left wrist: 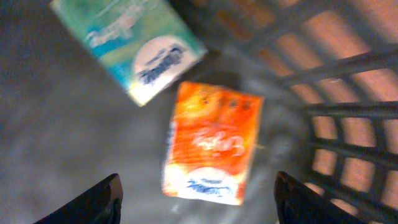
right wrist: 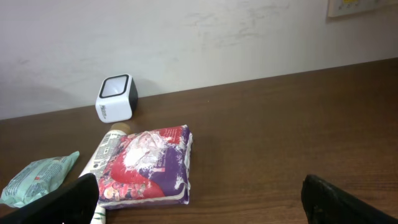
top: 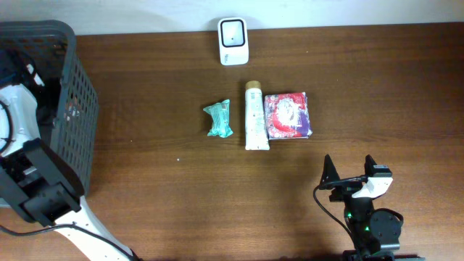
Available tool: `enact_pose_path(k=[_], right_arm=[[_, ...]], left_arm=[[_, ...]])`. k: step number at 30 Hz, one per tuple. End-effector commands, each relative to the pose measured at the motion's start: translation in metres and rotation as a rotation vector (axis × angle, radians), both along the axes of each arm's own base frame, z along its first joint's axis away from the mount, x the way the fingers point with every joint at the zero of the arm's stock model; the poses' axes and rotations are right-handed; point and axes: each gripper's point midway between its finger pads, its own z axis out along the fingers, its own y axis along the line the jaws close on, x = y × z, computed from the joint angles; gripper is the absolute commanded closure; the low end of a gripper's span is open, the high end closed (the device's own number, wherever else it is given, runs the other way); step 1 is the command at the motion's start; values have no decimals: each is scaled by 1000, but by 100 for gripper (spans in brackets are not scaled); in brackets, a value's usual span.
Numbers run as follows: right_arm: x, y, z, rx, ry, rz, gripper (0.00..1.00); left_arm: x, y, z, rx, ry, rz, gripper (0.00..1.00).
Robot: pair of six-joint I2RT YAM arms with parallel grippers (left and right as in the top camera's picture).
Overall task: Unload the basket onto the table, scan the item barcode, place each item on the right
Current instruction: 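Reach the left gripper into the basket and grasp the small orange pack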
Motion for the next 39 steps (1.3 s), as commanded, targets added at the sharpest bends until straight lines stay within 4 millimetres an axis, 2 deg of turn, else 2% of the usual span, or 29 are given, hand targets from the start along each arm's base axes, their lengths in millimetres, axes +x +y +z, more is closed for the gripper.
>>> enact_pose_path(k=[1,4,7,10,12,14,15,16,17,19,20,22,26,28,31,36,39], right_arm=[[0,-3,-2,3,4,-16,1],[0,-3,-2,3,4,-16,1],[0,-3,-2,3,4,-16,1],[0,-3,-2,3,4,-16,1],[0,-3,-2,3,4,-16,1],[0,-3,-2,3,4,-16,1],[0,-3,-2,3,4,-16,1],[0,-3,-2,3,4,-16,1],[0,-3,-2,3,4,-16,1],[0,-3,-2,3,4,-16,1],[0,-3,-2,3,4,-16,1],[0,-3,-2,3,4,-16,1],[0,-3,-2,3,4,-16,1],[0,-3,-2,3,4,-16,1],[0,-3,-2,3,4,-16,1],[0,-3,-2,3,4,-16,1],[0,-3,-2,3,4,-16,1]], left_arm=[[-13,10,-10,48,50,17,26],[-10,6,-21,32,29,5,27],[4,-12,-29,-22,-40,-103,27],[7,-11,-35,-10,-62,-107,28],[4,-12,-42,-15,-55,-107,38],[-2,-16,-51,-27,-34,-107,40],[-8,-15,-57,-21,-12,-98,47],[-11,-12,-59,-7,7,-89,69],[-13,-12,-59,-7,12,-88,83],[-15,-14,-60,-18,25,-89,90],[-17,-15,-58,-23,31,-89,100],[-18,-16,-39,-14,15,-89,100],[-11,-24,42,24,-149,-116,100],[-15,-26,87,72,-224,-118,100],[-26,-31,124,105,-275,-118,100],[-36,-33,120,92,-236,-109,100],[-37,-29,127,103,-252,-100,100]])
